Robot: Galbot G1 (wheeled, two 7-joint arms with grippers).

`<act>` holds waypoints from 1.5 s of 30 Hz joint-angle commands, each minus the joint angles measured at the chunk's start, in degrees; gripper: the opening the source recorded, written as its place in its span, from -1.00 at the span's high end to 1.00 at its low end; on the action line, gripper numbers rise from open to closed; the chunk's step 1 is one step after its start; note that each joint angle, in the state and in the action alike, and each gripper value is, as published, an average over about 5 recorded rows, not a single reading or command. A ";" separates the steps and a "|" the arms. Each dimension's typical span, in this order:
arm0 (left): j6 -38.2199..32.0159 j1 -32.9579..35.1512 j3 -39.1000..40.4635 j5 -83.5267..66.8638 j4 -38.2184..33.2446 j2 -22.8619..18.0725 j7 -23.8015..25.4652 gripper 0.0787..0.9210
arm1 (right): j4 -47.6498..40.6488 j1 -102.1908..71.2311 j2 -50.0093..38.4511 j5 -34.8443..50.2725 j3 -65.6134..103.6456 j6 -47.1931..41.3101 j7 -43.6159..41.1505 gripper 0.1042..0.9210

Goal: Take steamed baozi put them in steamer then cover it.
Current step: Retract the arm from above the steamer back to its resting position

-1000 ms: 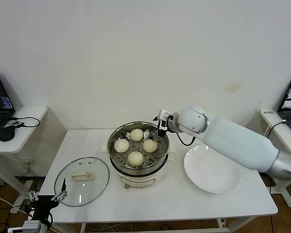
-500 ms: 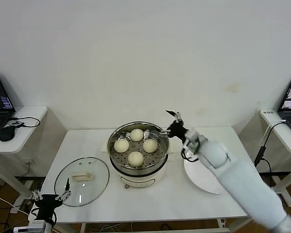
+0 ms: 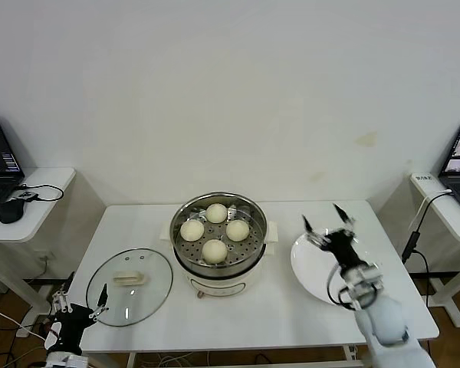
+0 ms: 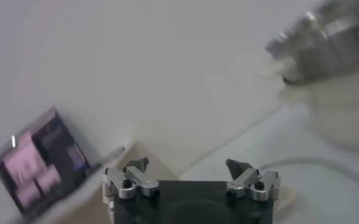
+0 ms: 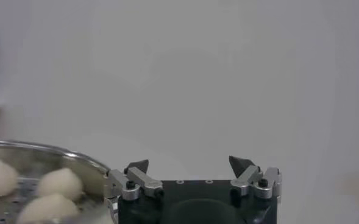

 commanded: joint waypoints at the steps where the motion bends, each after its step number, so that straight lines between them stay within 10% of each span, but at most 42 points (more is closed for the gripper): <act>1: -4.83 -5.36 1.30 36.26 9.99 2.31 -2.42 -0.77 | 4.24 -14.45 8.36 -1.04 17.78 2.85 1.52 -0.76; 45: -0.76 -25.40 10.00 37.32 26.52 1.69 0.83 -0.59 | -0.02 -17.25 11.32 -4.64 19.14 4.75 2.65 -0.76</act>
